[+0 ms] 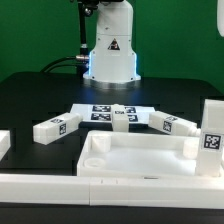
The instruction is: Assemble desk
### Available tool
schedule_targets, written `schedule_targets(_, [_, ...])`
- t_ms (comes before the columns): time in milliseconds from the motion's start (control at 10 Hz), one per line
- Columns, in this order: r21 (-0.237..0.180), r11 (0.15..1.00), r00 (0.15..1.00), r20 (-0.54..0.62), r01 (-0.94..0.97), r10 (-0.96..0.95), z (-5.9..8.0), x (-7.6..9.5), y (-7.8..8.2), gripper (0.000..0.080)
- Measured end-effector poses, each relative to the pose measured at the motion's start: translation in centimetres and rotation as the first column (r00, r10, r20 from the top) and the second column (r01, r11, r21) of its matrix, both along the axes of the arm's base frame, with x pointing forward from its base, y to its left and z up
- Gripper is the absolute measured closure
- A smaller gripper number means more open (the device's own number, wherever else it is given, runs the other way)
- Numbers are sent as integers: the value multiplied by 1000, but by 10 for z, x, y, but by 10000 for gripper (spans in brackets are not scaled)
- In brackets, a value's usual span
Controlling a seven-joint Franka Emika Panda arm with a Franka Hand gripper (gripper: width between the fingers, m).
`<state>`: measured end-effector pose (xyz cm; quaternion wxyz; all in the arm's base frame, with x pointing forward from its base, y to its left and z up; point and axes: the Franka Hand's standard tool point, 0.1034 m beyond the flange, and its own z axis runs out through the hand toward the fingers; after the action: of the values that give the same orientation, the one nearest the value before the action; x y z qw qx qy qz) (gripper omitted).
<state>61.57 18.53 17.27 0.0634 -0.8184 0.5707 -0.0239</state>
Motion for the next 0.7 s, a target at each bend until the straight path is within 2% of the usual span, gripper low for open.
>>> schedule_targets(100, [-9, 997, 997, 5, -74, 74, -1, 1, -2, 150])
schedule_targets(400, [-12, 996, 996, 10, -88, 89, -3, 0, -2, 150])
schedule_targets(700, [-43, 957, 958, -6, -286, 286, -24, -35, -6, 150])
